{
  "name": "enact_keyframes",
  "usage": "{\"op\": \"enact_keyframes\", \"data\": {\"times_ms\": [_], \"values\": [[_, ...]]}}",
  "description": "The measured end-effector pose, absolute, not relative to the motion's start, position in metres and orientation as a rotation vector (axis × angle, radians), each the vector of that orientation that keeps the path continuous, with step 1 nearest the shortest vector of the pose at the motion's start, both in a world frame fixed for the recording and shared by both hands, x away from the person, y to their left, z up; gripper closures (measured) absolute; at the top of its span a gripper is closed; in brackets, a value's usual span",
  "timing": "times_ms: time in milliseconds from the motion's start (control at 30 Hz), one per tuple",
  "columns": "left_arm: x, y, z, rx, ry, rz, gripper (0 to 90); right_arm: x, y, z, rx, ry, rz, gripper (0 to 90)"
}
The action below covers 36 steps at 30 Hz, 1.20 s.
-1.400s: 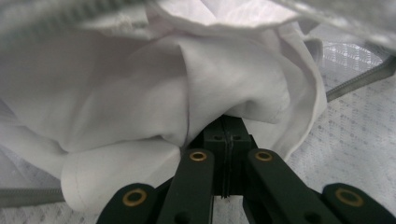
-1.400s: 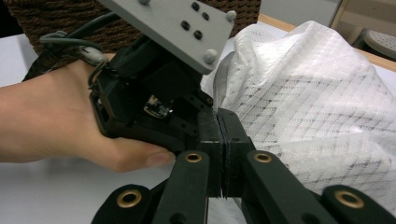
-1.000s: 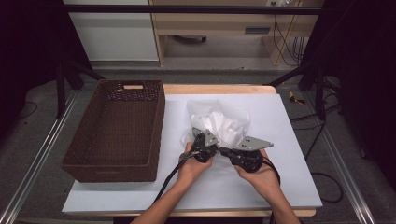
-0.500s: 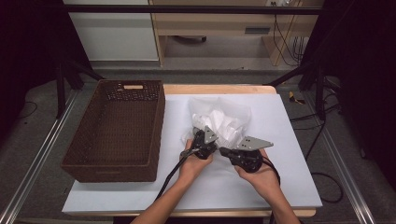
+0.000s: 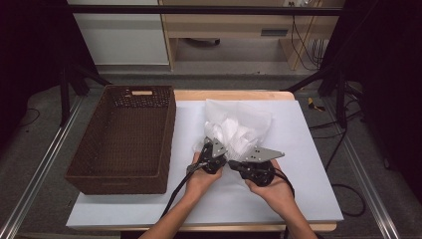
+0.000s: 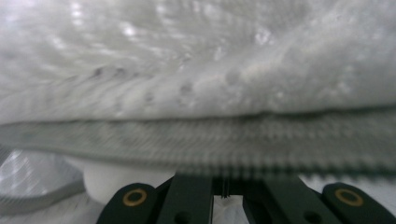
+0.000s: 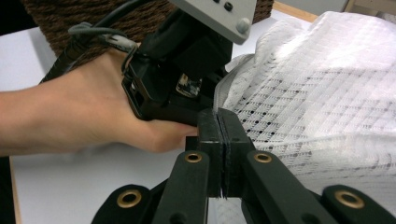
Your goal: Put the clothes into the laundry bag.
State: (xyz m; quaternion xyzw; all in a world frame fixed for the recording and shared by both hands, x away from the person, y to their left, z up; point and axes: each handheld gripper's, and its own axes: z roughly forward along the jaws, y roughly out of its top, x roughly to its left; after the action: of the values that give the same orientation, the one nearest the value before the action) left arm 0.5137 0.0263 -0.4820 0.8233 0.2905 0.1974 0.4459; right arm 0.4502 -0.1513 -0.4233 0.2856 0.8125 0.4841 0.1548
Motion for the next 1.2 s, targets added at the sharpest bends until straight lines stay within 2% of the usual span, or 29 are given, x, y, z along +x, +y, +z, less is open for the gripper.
{"op": "enact_keyframes", "data": {"times_ms": [533,833,1200], "values": [[0.483,0.029,-0.48,2.069,0.634,0.447,90.0,0.424,-0.156,-0.411,0.875,2.333,1.459,89.7],[0.5,0.017,-0.483,2.066,0.635,0.436,90.0,0.434,-0.156,-0.432,0.901,2.35,1.398,89.7],[0.512,0.007,-0.483,2.034,0.653,0.428,90.0,0.435,-0.157,-0.434,0.907,2.359,1.394,89.8]]}}
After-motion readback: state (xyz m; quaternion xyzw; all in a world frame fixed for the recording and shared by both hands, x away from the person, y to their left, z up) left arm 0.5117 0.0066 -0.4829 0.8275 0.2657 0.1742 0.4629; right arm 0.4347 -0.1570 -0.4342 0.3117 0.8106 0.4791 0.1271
